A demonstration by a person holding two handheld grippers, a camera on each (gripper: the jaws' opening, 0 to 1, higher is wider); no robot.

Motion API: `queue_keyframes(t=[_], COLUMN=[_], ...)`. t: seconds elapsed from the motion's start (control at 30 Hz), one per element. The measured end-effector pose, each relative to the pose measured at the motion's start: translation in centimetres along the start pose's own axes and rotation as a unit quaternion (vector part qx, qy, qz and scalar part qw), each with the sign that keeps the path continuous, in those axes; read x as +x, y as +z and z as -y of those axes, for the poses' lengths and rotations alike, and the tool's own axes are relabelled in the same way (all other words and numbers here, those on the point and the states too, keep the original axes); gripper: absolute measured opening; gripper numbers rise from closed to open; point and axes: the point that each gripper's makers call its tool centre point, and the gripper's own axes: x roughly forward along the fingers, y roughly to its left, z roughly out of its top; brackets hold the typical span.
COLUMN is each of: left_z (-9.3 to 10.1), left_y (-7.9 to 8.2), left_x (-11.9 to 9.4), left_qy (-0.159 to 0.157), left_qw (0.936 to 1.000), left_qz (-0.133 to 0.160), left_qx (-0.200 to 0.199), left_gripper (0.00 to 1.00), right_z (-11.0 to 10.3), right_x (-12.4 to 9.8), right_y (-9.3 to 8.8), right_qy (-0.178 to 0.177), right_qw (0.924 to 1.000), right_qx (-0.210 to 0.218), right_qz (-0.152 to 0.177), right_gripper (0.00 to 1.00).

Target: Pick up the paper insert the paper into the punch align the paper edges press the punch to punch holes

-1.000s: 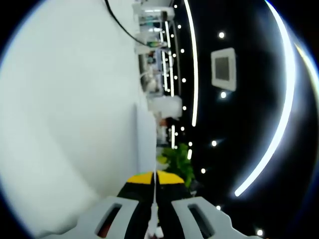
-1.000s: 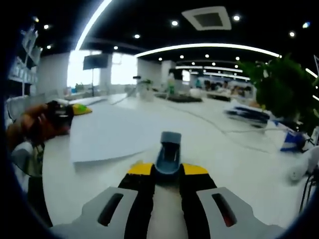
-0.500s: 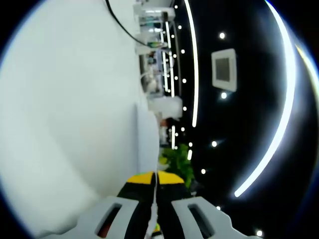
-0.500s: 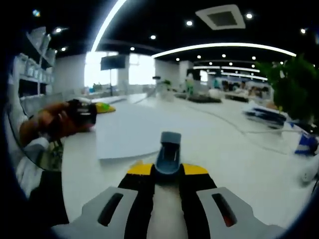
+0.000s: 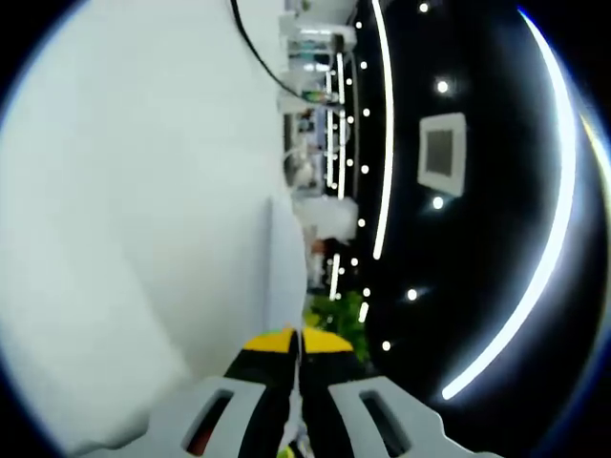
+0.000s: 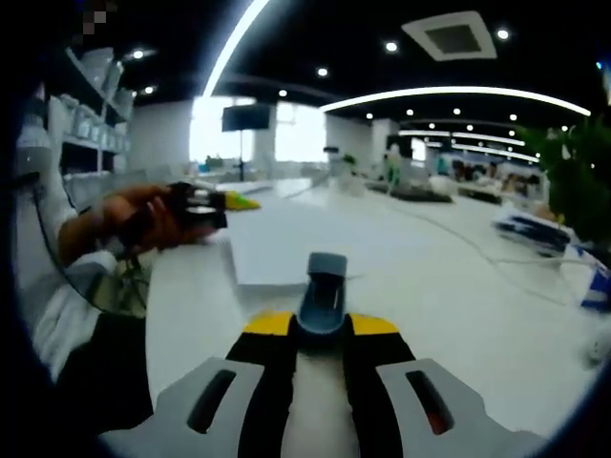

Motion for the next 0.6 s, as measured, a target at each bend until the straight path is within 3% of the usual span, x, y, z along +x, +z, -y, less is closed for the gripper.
queue_keyframes(t=[0.6], left_z=[-0.1], left_y=[0.3], left_x=[-0.1], left_qy=[0.006], left_qw=[0.9997], left_qz=[0.014], left_qx=[-0.018], left_gripper=[0.04], right_z=[-1.1], right_x=[0.0], right_y=[0.0], right_qy=[0.026], right_qw=[0.9996], right_qx=[-0.008], right_qz=[0.002], right_gripper=[0.22])
